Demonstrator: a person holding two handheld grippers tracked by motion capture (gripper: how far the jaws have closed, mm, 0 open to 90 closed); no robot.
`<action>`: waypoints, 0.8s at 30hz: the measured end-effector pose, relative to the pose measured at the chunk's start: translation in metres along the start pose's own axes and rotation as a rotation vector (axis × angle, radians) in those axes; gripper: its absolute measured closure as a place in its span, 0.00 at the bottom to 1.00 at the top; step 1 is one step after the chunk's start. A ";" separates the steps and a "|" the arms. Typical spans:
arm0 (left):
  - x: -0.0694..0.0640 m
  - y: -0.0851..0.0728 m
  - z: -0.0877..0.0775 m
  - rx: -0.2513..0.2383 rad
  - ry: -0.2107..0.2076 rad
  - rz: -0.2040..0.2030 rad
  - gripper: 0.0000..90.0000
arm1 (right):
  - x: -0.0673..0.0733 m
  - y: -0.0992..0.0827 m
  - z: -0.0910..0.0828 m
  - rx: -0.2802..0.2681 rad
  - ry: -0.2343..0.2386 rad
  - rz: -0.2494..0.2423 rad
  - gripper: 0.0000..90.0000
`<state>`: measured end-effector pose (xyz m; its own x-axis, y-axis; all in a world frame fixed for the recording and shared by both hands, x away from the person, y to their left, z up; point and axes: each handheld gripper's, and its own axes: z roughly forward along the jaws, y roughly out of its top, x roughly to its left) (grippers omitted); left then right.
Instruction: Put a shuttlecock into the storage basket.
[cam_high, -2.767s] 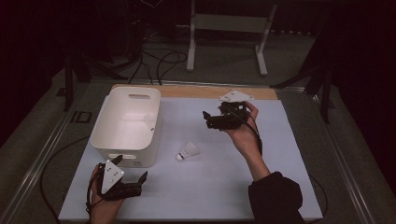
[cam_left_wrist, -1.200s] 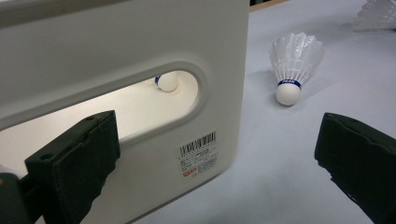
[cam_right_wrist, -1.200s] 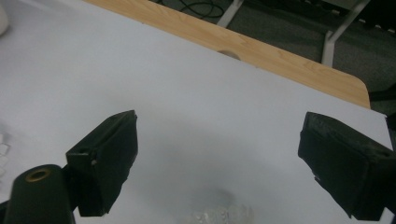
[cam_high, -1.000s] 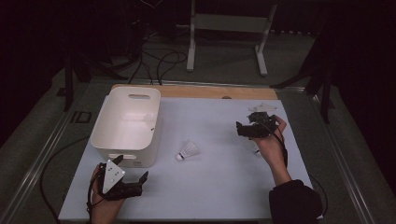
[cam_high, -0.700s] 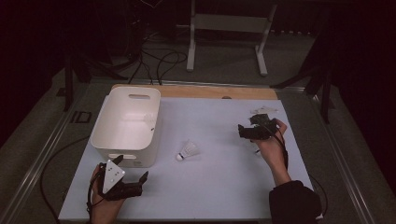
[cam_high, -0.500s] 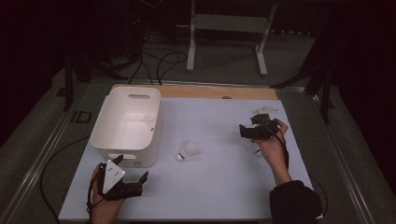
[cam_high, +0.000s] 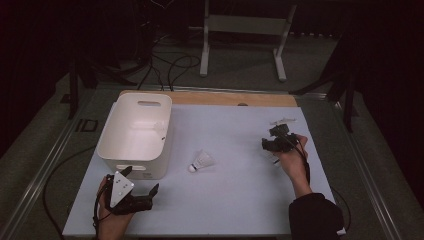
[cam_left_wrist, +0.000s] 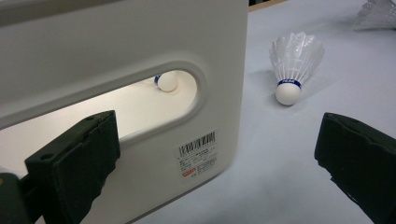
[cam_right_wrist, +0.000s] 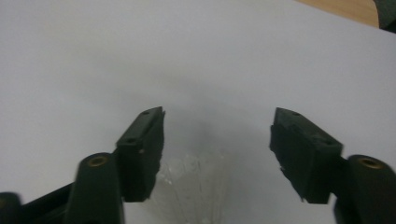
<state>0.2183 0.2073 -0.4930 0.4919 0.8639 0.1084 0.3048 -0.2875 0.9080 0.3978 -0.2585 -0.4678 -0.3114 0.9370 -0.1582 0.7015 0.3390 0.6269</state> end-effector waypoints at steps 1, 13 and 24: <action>0.000 0.000 0.000 0.000 0.000 0.000 0.01 | -0.001 -0.001 0.000 0.008 0.002 0.002 0.44; 0.000 0.000 0.000 0.001 0.000 0.000 0.01 | -0.010 -0.012 -0.015 0.031 0.030 0.032 0.55; 0.000 0.000 0.000 0.001 0.002 0.001 0.01 | -0.020 -0.027 -0.024 0.067 0.072 0.052 0.77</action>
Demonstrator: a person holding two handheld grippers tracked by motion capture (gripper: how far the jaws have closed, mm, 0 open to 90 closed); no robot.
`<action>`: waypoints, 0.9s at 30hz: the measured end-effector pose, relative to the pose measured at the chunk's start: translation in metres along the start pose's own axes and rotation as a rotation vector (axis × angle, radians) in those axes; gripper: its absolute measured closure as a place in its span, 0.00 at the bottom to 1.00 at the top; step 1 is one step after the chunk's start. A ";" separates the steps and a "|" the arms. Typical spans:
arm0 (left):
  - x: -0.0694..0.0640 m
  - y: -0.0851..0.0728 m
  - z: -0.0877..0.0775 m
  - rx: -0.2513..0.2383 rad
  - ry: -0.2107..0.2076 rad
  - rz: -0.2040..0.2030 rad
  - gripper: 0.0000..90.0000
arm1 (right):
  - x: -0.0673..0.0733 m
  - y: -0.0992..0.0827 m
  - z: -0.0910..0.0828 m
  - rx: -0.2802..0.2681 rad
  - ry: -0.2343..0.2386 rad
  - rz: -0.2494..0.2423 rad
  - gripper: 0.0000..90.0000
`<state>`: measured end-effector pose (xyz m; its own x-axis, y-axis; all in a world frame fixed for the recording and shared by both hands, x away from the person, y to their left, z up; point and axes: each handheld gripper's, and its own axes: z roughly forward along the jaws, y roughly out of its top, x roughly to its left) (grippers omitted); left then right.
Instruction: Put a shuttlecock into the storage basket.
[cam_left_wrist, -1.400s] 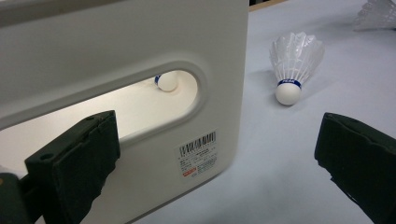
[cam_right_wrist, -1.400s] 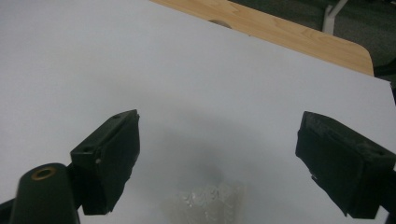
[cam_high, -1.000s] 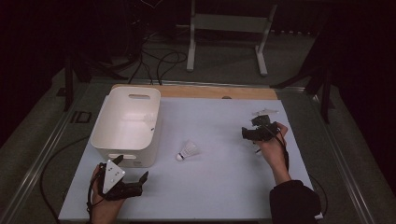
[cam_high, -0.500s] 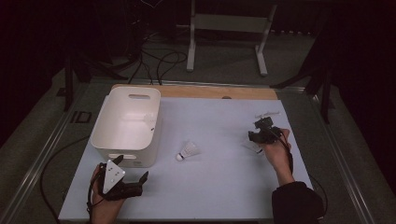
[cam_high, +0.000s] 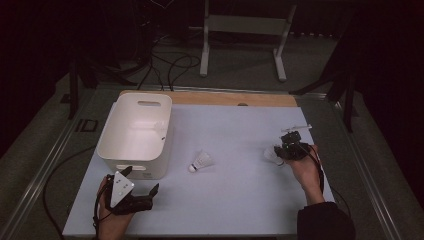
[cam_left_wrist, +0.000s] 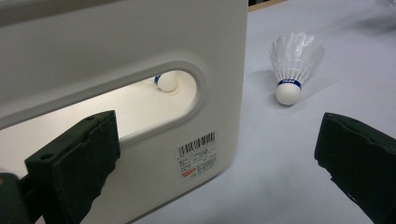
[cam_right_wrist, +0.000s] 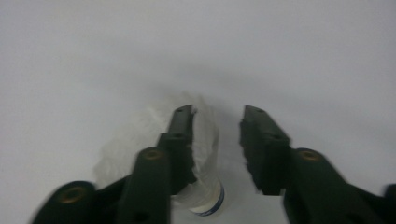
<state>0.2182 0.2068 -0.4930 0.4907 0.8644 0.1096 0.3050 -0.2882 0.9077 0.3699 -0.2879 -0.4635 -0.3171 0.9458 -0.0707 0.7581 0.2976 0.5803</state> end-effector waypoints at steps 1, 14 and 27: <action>0.000 0.000 0.000 0.000 0.000 0.000 0.01 | 0.000 -0.001 0.000 0.003 0.006 0.000 0.80; 0.000 0.000 0.000 0.000 0.000 0.001 0.01 | 0.007 0.003 -0.006 -0.050 0.005 -0.036 0.99; 0.000 0.000 0.000 -0.002 0.001 -0.001 0.01 | 0.017 0.011 -0.016 -0.110 0.015 -0.041 0.99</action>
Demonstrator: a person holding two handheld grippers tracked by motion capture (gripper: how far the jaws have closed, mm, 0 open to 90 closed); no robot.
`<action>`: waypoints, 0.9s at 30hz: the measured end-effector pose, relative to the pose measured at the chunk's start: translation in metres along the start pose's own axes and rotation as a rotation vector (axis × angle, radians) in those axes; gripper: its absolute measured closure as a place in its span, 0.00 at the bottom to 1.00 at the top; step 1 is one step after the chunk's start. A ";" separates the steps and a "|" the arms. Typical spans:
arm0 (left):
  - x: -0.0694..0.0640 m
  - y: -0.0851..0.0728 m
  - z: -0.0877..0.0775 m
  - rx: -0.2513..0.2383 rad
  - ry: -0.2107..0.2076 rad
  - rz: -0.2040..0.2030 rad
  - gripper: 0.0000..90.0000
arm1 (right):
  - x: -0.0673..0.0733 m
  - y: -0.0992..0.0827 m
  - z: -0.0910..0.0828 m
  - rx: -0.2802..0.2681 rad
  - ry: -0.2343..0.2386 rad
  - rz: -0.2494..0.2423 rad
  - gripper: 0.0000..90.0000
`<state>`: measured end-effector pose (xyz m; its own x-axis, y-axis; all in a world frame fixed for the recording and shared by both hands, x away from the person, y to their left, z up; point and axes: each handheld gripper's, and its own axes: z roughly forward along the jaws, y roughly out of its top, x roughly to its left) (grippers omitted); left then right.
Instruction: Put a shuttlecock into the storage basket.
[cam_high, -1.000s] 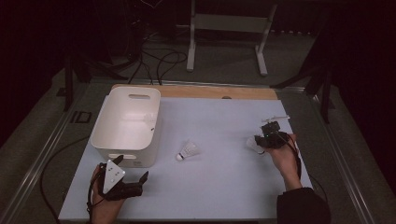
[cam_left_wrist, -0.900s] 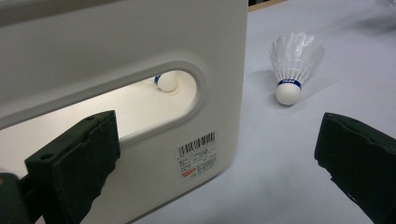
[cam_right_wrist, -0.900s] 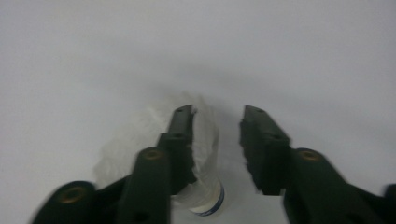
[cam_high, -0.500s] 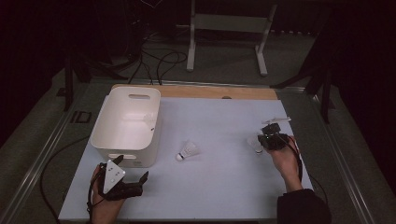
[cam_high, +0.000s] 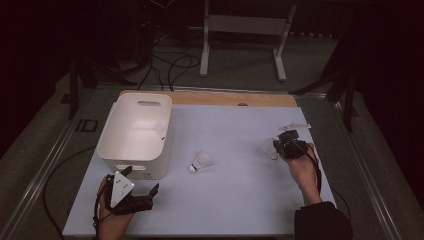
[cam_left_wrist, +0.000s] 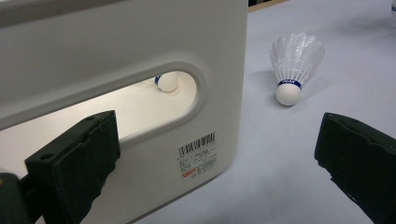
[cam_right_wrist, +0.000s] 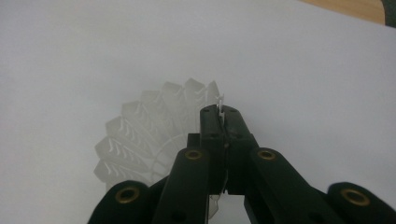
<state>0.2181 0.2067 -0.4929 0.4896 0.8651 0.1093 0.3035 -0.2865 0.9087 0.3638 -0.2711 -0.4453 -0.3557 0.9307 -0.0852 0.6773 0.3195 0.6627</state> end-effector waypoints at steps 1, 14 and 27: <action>0.000 0.000 0.000 0.000 0.000 0.000 0.01 | 0.001 0.001 0.000 -0.006 0.001 -0.002 0.99; 0.000 0.000 0.000 -0.001 0.001 0.000 0.01 | 0.008 0.008 -0.003 -0.037 0.034 0.008 0.99; 0.000 0.000 0.000 -0.001 0.001 0.000 0.01 | 0.014 0.016 -0.012 -0.078 0.043 0.004 0.99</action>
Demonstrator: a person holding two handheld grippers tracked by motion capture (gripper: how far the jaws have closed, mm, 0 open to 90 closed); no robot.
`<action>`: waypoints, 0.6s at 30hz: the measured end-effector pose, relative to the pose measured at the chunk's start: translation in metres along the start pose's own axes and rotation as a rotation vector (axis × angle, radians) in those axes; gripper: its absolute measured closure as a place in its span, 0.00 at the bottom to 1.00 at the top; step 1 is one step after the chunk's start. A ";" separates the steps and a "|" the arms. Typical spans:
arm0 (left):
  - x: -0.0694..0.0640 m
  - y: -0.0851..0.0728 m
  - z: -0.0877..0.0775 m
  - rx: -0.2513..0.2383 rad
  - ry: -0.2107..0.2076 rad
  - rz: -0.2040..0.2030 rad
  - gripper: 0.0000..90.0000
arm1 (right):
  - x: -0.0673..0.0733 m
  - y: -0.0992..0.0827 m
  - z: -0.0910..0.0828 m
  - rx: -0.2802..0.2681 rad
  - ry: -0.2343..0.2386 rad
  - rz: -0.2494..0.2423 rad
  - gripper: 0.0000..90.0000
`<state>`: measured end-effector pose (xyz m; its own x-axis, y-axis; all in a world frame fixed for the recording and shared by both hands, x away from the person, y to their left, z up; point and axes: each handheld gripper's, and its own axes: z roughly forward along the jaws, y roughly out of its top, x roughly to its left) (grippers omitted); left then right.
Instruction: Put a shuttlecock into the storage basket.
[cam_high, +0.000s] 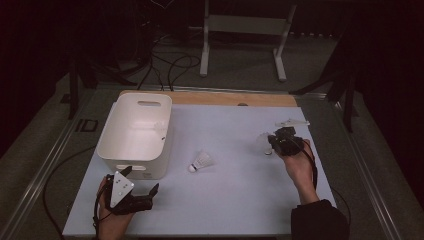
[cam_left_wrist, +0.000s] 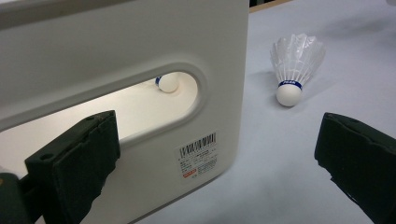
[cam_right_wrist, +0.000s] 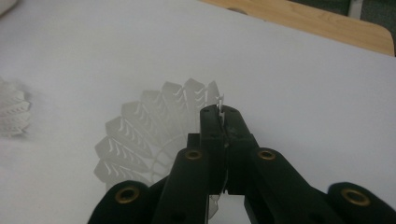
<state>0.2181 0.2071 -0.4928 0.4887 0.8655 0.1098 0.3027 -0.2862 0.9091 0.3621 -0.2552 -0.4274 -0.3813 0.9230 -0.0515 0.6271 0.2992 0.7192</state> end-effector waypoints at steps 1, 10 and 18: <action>0.000 0.000 0.000 0.000 0.000 0.000 0.01 | 0.001 0.001 -0.001 0.002 -0.002 -0.003 0.99; 0.000 0.000 0.000 -0.001 0.000 0.000 0.01 | 0.007 0.008 -0.004 -0.020 0.003 -0.020 0.99; 0.000 0.000 0.000 -0.001 0.000 0.000 0.01 | 0.008 0.011 -0.007 -0.034 0.011 -0.014 0.99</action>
<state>0.2180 0.2069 -0.4928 0.4887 0.8655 0.1099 0.3016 -0.2858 0.9096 0.3616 -0.2462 -0.4151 -0.3969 0.9162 -0.0542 0.5982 0.3030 0.7419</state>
